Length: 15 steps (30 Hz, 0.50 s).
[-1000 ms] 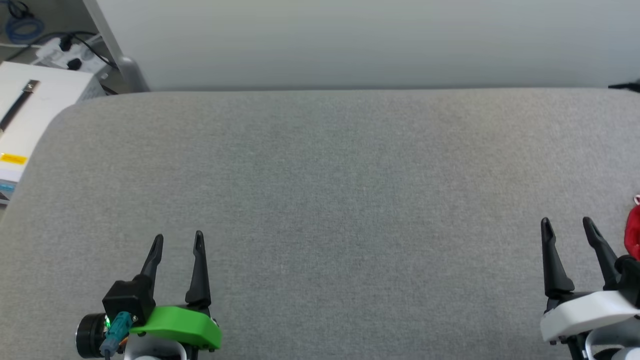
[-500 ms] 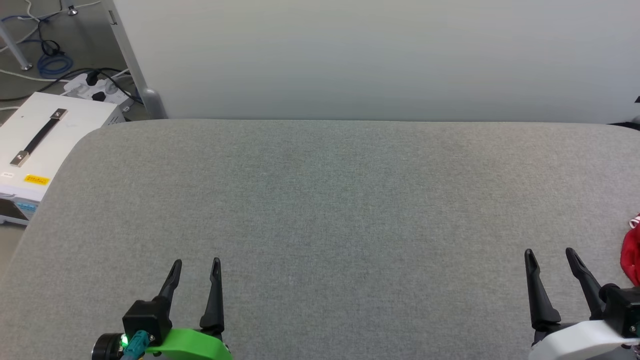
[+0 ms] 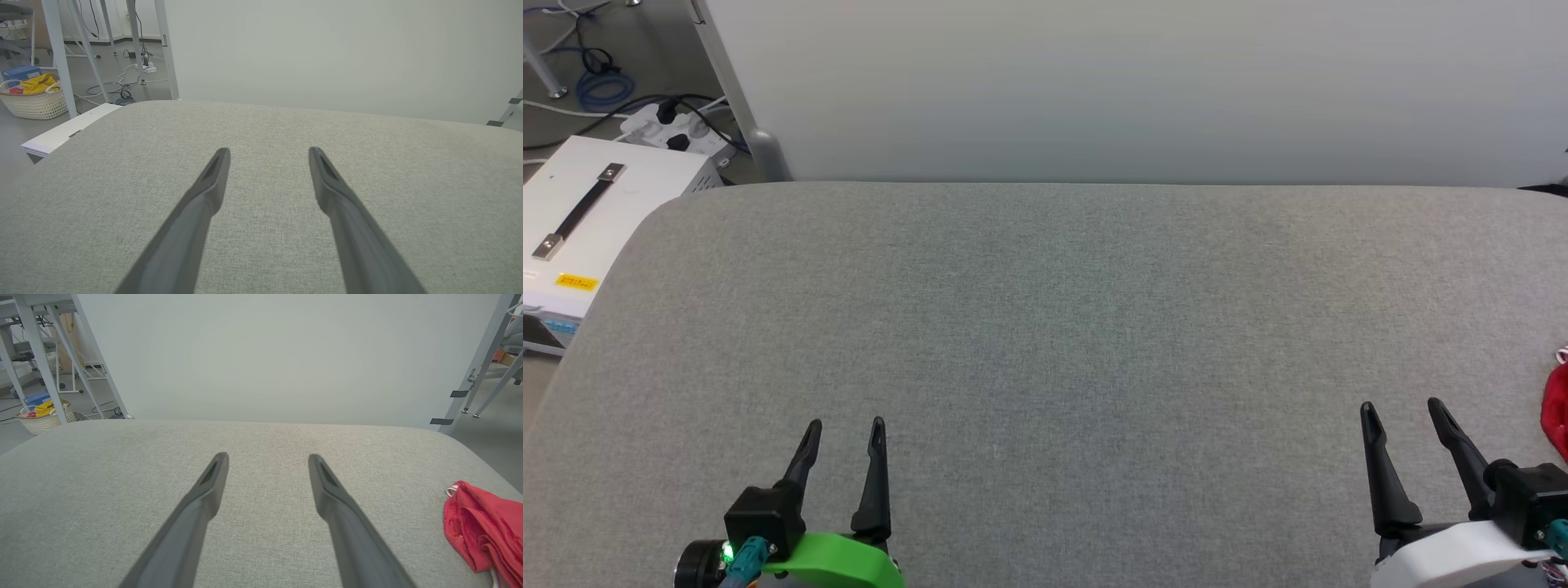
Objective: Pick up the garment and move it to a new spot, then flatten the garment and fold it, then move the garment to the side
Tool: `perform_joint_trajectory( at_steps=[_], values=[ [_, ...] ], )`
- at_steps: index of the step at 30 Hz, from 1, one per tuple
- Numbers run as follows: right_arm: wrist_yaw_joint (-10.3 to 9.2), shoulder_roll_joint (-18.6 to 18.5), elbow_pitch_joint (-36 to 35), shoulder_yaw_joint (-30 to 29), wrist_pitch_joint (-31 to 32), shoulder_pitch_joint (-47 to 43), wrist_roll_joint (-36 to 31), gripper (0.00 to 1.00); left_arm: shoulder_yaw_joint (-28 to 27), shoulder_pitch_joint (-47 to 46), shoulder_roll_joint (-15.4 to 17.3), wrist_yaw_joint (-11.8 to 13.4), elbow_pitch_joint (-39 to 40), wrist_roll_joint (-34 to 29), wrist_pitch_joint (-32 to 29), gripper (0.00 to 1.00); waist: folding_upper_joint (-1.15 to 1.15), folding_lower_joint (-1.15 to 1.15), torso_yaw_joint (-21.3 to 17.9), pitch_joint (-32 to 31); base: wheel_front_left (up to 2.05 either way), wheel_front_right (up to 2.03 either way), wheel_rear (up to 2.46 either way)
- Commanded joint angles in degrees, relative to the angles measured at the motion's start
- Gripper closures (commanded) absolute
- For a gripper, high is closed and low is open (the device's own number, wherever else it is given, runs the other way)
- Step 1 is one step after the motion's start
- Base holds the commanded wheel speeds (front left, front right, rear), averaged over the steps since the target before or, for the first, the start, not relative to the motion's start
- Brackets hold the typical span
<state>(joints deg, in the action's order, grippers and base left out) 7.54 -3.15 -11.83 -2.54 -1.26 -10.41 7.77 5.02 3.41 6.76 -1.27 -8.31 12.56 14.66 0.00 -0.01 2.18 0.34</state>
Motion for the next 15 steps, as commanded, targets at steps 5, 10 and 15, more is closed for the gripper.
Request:
perform_joint_trajectory(
  at_steps=[5,10,15],
  values=[
    [0.00,0.08,0.01,0.24,0.00,0.04,0.01,1.00,0.03,-0.20,-0.18,-0.01,0.05,-0.11,0.00,1.00,0.00,0.01,-0.09,0.31,0.00,0.00,0.00],
    [0.00,0.08,0.27,0.31,0.02,0.21,-0.11,1.00,-0.03,-0.16,-0.20,0.02,0.06,-0.27,-0.33,1.00,0.00,0.01,-0.13,0.34,0.00,0.00,0.00],
    [0.00,0.09,0.73,0.40,0.07,0.61,-0.41,1.00,-0.23,-0.29,-0.35,0.07,0.39,-0.76,-0.89,1.00,0.00,0.01,-0.21,0.31,0.00,0.00,0.00]
  ],
)
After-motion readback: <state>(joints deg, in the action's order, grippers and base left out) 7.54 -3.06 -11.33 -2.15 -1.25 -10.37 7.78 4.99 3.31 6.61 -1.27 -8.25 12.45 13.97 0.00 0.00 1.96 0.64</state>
